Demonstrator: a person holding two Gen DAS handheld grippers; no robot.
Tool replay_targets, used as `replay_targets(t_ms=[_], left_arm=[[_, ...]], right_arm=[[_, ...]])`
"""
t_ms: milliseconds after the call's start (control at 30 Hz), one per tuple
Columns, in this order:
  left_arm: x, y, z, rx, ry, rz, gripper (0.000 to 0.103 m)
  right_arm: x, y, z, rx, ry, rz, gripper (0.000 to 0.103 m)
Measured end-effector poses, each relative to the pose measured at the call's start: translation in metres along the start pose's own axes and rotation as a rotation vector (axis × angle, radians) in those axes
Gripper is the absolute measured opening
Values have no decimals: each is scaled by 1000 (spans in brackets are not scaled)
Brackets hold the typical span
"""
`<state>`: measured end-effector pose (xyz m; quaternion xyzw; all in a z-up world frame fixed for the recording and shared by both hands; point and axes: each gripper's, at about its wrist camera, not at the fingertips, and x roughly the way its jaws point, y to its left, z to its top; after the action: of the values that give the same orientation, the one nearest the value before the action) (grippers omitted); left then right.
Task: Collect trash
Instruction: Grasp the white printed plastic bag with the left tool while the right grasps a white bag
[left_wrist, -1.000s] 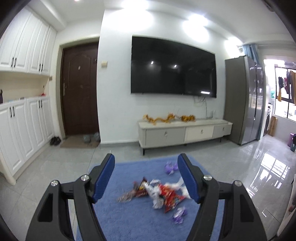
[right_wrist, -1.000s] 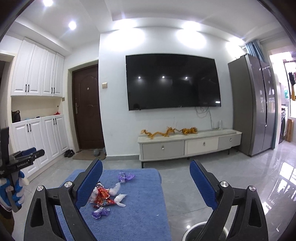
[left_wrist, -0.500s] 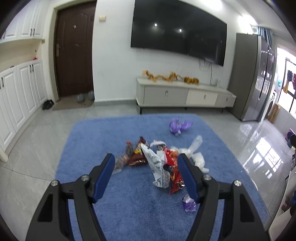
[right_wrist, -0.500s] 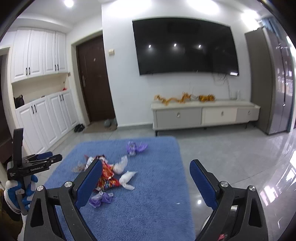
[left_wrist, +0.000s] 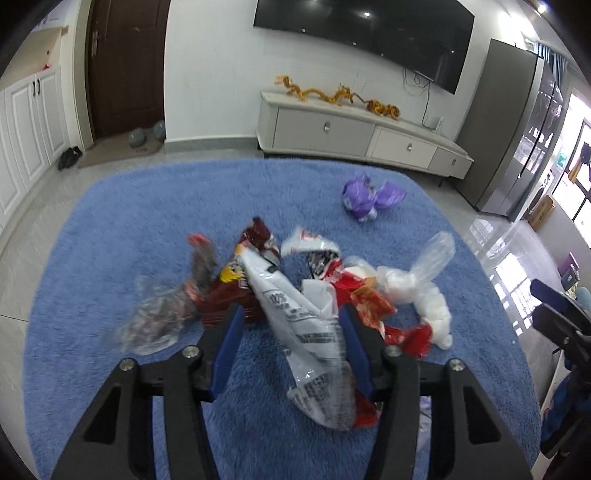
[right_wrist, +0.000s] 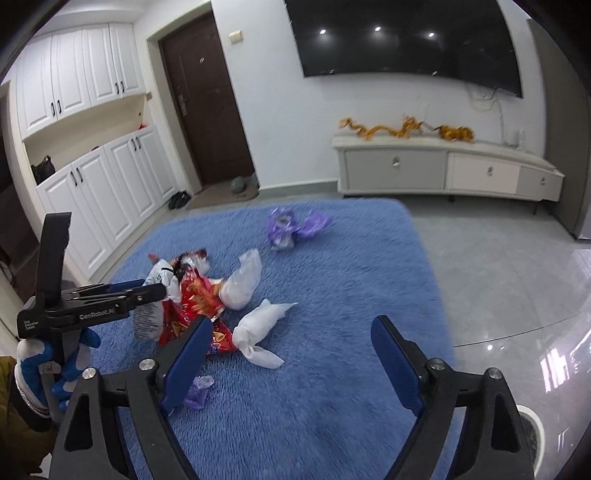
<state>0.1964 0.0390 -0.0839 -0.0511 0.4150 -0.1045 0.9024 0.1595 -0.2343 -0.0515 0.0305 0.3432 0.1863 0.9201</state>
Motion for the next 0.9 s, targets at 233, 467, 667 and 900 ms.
replay_targets(t_ms=[233,467,667,900], left_arm=[[7,0,-7,13,-4,-54,41],[4,3,-11,3,-8,-75,36],[-10,4,-24,-8,-17,-91,20],[-44,1,-39,16,-53,-80,17]], right_arm=[[55,7,-3,21,85,75,72],[86,6,-9,72,159,103,57],[78,3,-12,85,170,121,31],[45,8,-17,91,137,98,27]])
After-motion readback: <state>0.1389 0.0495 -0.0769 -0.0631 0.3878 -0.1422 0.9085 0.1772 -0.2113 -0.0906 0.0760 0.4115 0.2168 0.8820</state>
